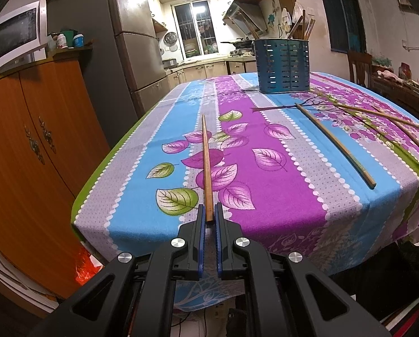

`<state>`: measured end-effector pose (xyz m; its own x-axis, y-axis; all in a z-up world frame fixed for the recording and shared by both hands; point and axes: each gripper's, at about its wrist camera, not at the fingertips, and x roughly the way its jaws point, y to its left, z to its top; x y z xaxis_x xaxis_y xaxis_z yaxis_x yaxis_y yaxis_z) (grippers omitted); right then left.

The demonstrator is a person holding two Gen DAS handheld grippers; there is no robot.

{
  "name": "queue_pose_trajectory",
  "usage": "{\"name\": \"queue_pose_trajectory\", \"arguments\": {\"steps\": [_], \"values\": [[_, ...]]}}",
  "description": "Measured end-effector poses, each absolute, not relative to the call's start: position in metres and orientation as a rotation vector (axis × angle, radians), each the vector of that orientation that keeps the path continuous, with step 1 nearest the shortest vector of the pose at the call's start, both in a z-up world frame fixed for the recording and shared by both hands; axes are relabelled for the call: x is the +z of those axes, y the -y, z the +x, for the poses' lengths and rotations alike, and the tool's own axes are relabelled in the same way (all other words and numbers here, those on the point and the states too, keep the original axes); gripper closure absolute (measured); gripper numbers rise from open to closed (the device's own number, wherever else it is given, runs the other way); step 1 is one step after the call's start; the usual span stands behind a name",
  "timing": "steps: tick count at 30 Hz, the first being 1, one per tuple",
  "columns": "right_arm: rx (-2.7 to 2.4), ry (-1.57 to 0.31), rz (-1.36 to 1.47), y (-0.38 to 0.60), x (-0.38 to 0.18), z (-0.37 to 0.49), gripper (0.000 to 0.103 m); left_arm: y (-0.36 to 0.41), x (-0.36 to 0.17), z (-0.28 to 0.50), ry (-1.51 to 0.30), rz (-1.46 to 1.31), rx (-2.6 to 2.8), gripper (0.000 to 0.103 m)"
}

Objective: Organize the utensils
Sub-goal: 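Lift the held chopsticks with both tools and carry them over the blue holder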

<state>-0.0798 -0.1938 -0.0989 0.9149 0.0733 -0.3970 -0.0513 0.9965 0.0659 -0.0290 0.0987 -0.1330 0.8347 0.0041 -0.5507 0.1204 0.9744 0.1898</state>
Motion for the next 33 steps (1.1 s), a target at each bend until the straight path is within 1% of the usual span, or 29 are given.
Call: {"name": "queue_pose_trajectory", "arguments": {"steps": [9,24,33], "values": [[0.052,-0.314,0.030,0.199,-0.069,-0.086,0.098,-0.100,-0.121,-0.030,-0.557,0.214,-0.061,0.096],[0.059,-0.213,0.030,0.207,-0.034,-0.086,0.098,-0.114,-0.073,-0.024,-0.483,0.115,-0.111,0.096],[0.088,-0.158,0.055,0.216,-0.008,-0.078,0.098,-0.121,-0.024,-0.022,-0.387,0.049,-0.146,0.096]]}}
